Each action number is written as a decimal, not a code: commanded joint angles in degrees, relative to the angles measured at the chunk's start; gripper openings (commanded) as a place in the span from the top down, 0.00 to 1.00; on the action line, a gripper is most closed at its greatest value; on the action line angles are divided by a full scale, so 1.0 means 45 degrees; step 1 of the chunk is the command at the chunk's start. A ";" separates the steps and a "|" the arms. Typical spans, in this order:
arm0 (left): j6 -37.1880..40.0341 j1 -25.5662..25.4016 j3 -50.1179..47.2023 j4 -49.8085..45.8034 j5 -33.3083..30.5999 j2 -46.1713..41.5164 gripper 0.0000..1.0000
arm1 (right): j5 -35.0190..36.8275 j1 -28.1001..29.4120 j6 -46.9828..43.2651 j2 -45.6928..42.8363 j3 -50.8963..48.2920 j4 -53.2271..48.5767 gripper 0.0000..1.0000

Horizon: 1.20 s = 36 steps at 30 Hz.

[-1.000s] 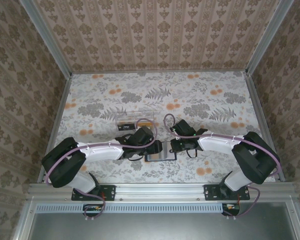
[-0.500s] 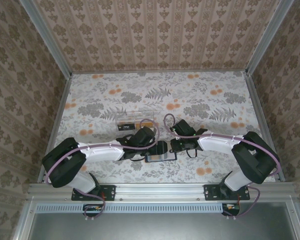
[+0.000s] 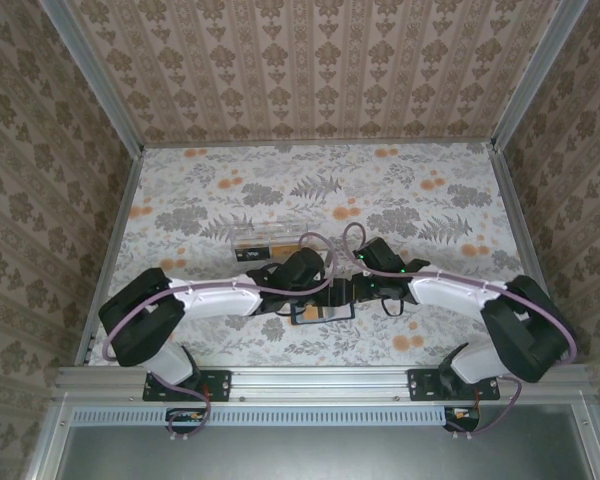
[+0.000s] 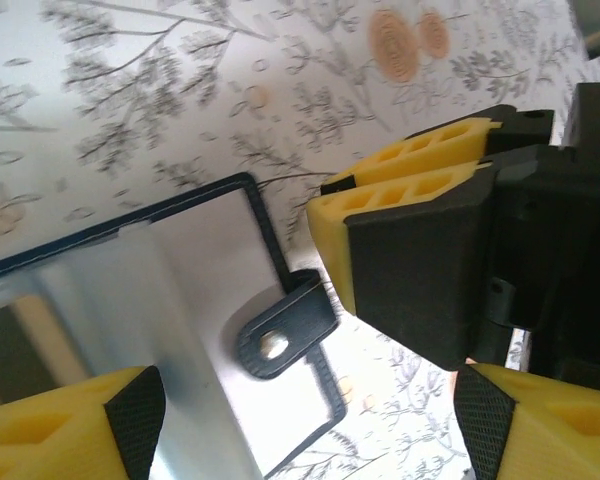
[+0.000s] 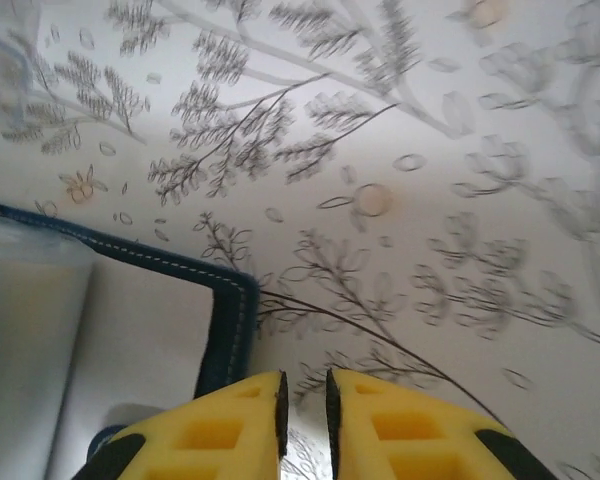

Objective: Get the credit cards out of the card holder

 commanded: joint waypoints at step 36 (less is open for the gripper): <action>-0.0423 0.0663 -0.3003 -0.1516 -0.2307 -0.4262 0.25 | -0.1432 0.1353 0.1872 -0.3034 0.0415 -0.0206 0.67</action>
